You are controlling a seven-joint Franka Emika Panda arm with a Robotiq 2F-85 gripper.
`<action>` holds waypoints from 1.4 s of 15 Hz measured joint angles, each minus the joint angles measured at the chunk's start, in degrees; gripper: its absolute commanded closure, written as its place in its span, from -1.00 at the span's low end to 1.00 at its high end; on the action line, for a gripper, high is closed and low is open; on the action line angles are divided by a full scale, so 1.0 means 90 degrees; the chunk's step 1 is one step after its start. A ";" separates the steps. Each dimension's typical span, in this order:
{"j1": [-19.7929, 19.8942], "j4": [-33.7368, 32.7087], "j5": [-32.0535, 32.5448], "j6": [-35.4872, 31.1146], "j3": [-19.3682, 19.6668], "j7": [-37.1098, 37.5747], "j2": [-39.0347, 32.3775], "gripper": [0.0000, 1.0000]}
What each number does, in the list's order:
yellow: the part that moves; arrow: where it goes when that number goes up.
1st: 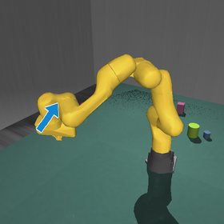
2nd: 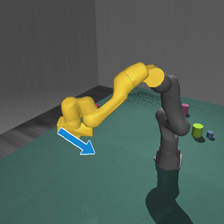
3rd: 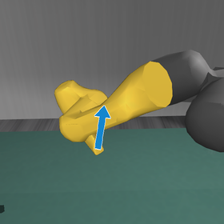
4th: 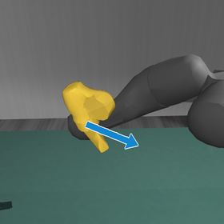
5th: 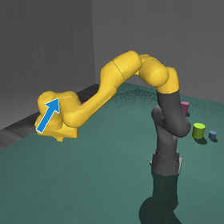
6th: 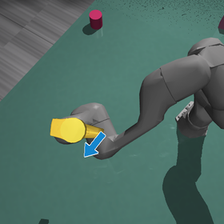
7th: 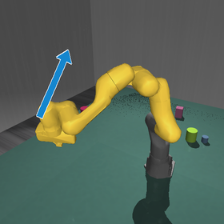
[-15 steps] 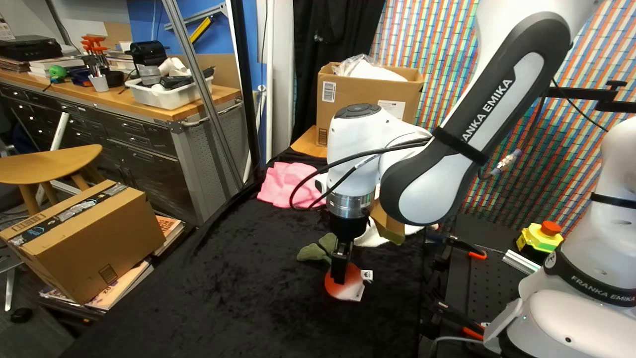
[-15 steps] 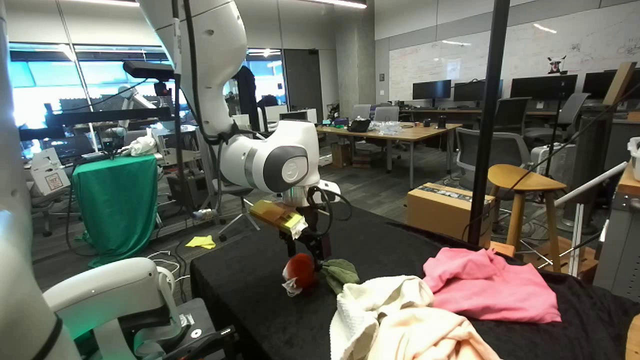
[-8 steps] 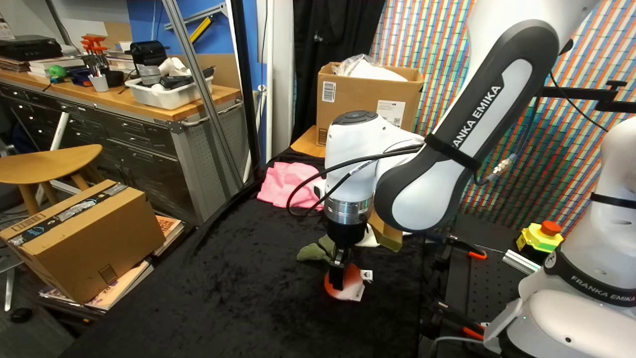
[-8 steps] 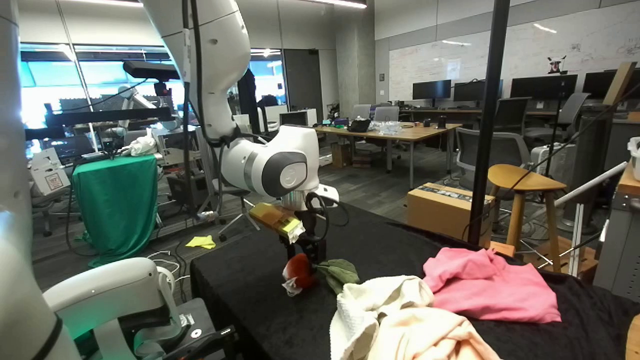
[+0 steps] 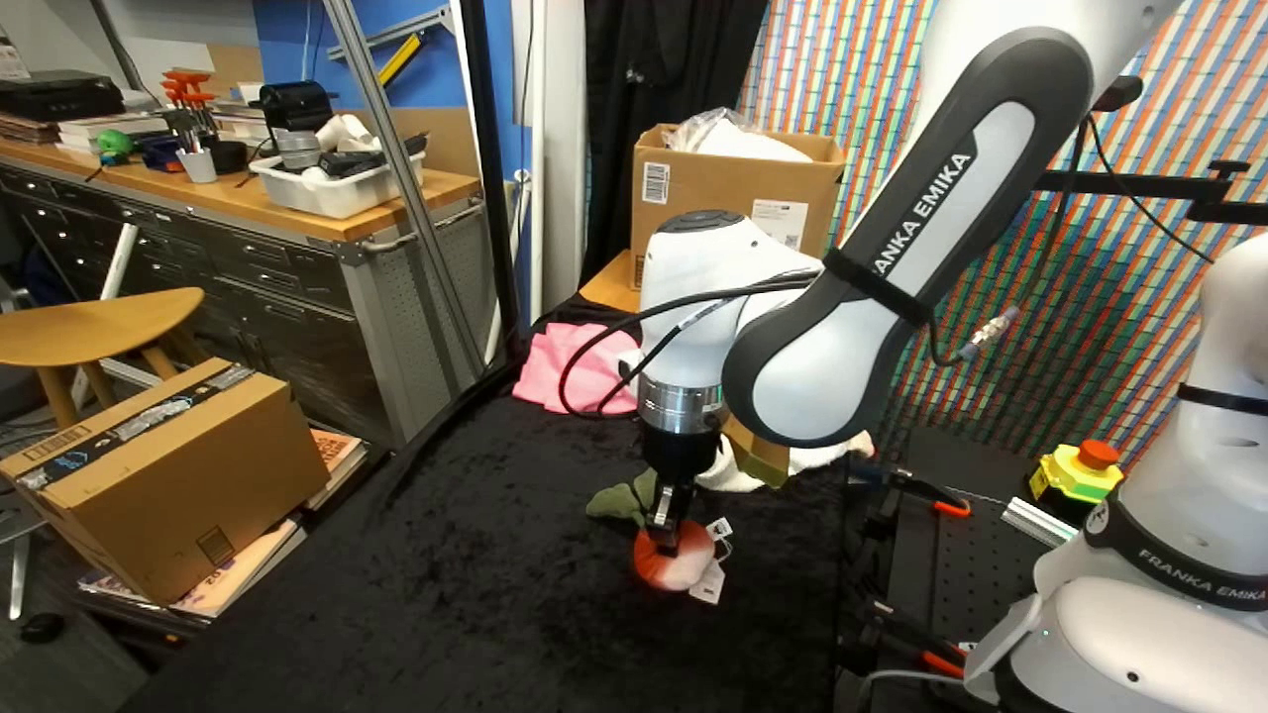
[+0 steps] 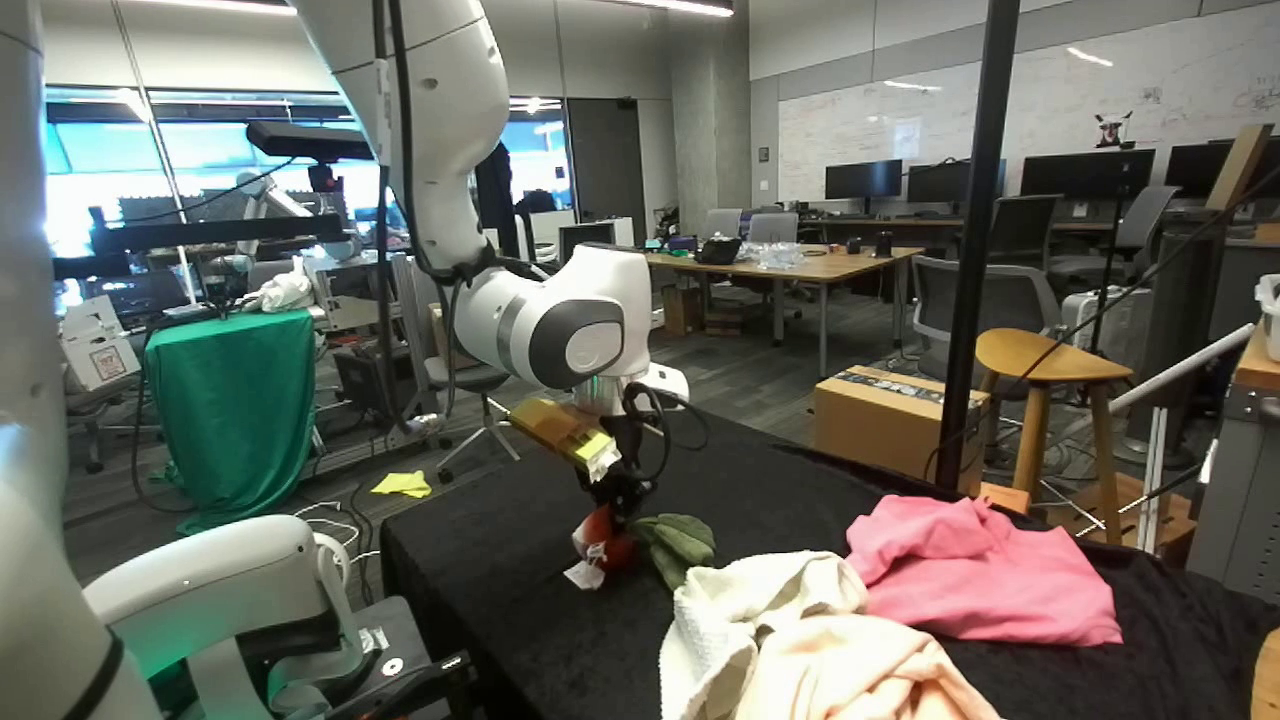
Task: Put the rope, clothes and the stuffed object on top of each other
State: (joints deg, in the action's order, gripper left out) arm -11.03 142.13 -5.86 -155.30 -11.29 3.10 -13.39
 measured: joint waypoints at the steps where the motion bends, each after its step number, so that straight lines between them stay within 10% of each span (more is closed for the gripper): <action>1: 0.0050 -0.0042 -0.0083 0.0083 -0.0015 -0.0101 0.0010 0.87; 11: 0.0947 -0.0449 -0.0719 0.2018 0.0423 -0.1341 0.1174 0.88; 21: 0.1475 -0.0462 -0.0435 0.2150 0.1462 -0.1272 0.1594 0.88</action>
State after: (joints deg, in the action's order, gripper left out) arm 2.25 137.97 -9.77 -135.95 1.87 -8.35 0.96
